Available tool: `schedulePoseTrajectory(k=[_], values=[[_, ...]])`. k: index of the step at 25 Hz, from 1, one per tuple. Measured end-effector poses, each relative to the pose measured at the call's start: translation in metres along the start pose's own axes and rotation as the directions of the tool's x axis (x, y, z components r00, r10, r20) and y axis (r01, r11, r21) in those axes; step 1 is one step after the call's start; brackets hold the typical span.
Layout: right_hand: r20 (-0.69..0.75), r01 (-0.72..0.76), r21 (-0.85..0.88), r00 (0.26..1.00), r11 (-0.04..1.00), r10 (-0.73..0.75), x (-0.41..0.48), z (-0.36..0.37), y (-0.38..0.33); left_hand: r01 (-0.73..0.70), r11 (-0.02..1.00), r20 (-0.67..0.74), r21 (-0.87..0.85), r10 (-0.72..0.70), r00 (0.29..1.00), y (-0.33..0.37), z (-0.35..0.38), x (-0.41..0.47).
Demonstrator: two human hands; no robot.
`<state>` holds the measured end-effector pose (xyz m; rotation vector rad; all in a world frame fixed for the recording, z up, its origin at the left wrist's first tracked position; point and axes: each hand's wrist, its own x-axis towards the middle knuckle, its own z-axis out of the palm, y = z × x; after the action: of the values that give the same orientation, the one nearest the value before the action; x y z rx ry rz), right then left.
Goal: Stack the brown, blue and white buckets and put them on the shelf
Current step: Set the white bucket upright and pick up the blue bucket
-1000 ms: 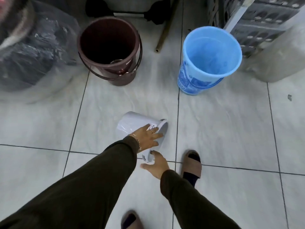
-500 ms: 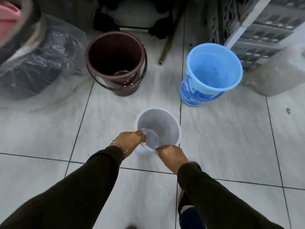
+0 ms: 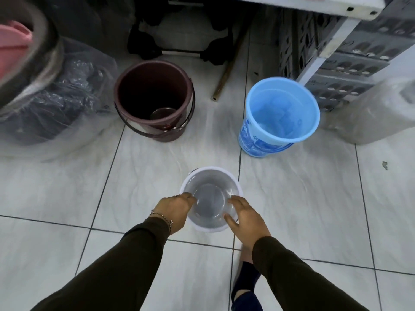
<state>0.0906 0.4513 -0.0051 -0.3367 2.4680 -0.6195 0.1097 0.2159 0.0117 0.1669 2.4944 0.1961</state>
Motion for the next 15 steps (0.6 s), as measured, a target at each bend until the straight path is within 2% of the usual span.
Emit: schedulePoseTrajectory(k=[3,5,7,9,11,13,15], values=[[-0.062,-0.210,0.222,0.971,0.952,0.229,0.002,-0.047,0.017,0.100,0.977,-0.081,-0.189,-0.117,0.990,0.020,-0.046,0.015],[-0.113,-0.303,0.393,0.921,0.868,0.372,0.012,-0.088,0.032,0.186,0.913,-0.132,-0.363,-0.248,0.960,0.037,-0.076,0.034],[-0.123,-0.370,0.537,0.854,0.758,0.505,0.031,-0.132,0.053,0.231,0.767,-0.124,-0.598,-0.373,0.919,0.057,-0.101,0.064],[-0.104,-0.415,0.619,0.798,0.667,0.593,0.055,-0.169,0.071,0.219,0.506,-0.034,-0.834,-0.444,0.895,0.077,-0.120,0.099],[-0.074,-0.446,0.651,0.769,0.615,0.635,0.086,-0.199,0.091,0.198,0.268,0.055,-0.943,-0.460,0.886,0.099,-0.137,0.143],[-0.052,-0.460,0.658,0.762,0.596,0.645,0.120,-0.219,0.113,0.207,0.169,0.109,-0.964,-0.459,0.882,0.115,-0.148,0.192],[-0.052,-0.435,0.677,0.777,0.594,0.628,0.150,-0.228,0.130,0.262,0.160,0.165,-0.952,-0.452,0.877,0.127,-0.152,0.237]])
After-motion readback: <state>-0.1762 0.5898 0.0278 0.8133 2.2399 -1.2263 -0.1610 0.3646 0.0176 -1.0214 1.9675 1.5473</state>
